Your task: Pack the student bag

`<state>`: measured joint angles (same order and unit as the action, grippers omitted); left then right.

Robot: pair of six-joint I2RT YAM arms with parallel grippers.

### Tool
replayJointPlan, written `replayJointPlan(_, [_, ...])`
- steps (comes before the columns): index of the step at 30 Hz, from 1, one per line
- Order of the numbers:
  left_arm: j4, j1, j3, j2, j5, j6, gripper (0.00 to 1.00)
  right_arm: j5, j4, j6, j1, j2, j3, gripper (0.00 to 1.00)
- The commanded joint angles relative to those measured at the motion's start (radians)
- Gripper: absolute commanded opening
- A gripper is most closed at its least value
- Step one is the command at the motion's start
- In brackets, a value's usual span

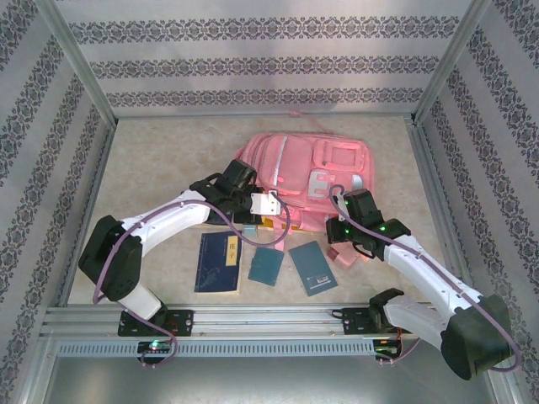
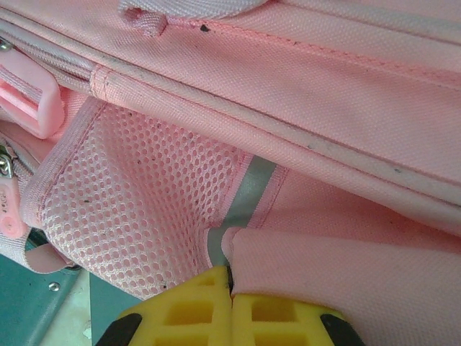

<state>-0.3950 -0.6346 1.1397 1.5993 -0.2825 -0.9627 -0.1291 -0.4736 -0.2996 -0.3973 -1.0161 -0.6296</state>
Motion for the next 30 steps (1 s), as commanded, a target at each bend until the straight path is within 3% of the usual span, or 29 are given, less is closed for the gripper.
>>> replayJointPlan(1, [0.027, 0.000, 0.029, 0.020, 0.002, -0.016, 0.53, -0.041, 0.039, -0.005, -0.009, 0.009, 0.011, 0.00])
replayJointPlan(13, [0.098, -0.003, 0.043, 0.070, 0.038, 0.017, 0.43, -0.053, 0.045, -0.018, -0.010, 0.008, 0.018, 0.00])
replayJointPlan(20, [0.087, -0.002, 0.021, 0.081, 0.034, 0.040, 0.31, -0.043, 0.045, -0.015, -0.009, 0.006, 0.016, 0.00])
replayJointPlan(23, [0.085, -0.002, -0.002, 0.077, 0.030, 0.061, 0.23, -0.038, 0.044, -0.016, -0.009, 0.005, 0.016, 0.00])
replayJointPlan(27, [0.098, -0.004, -0.021, 0.071, 0.052, 0.085, 0.00, -0.024, 0.041, -0.016, -0.009, 0.003, 0.013, 0.00])
replayJointPlan(30, [0.138, 0.001, -0.031, 0.052, 0.078, 0.129, 0.00, -0.002, 0.032, -0.014, -0.010, 0.005, 0.007, 0.00])
